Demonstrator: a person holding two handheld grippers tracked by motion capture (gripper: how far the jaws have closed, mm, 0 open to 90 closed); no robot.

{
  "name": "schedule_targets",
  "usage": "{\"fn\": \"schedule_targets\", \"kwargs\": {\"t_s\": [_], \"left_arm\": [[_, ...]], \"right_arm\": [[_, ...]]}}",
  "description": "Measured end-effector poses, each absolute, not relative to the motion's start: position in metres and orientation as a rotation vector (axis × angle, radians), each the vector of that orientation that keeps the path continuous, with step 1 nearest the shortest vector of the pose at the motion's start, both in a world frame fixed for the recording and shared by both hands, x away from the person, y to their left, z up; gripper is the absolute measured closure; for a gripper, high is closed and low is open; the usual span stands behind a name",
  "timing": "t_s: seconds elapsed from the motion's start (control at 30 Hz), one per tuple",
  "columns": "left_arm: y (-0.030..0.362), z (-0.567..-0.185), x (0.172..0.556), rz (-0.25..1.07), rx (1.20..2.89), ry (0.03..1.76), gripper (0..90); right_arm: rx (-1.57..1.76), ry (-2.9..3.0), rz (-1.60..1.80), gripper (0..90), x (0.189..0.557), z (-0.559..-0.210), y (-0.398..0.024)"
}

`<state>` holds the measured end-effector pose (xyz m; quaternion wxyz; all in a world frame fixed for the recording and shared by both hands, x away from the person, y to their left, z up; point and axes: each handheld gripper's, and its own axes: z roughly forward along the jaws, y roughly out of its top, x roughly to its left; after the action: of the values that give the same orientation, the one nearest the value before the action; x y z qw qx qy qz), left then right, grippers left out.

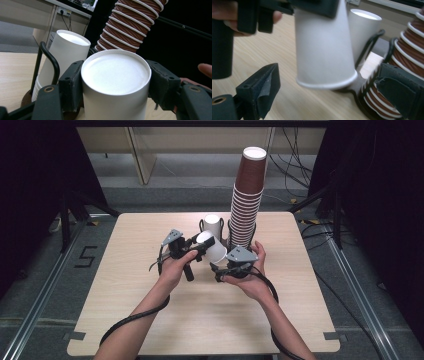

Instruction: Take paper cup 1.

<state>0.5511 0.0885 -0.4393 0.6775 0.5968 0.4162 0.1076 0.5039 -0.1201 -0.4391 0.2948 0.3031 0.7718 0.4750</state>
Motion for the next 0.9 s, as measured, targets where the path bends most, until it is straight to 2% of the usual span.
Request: {"fn": "schedule_targets", "kwargs": {"t_s": [0.33,0.53,0.9], "left_arm": [[0.081,-0.442,0.548,0.248,1.375,0.913,34.4],[0.078,-0.443,0.546,0.254,1.394,0.899,34.4],[0.072,-0.442,0.543,0.256,1.406,0.880,34.3]], "right_arm": [[0.770,2.099,1.188,13.4,0.522,-0.439,-0.106],[0.780,2.088,1.193,15.5,0.525,-0.441,-0.104],[0.790,2.090,1.175,24.9,0.529,-0.443,-0.104]]}}
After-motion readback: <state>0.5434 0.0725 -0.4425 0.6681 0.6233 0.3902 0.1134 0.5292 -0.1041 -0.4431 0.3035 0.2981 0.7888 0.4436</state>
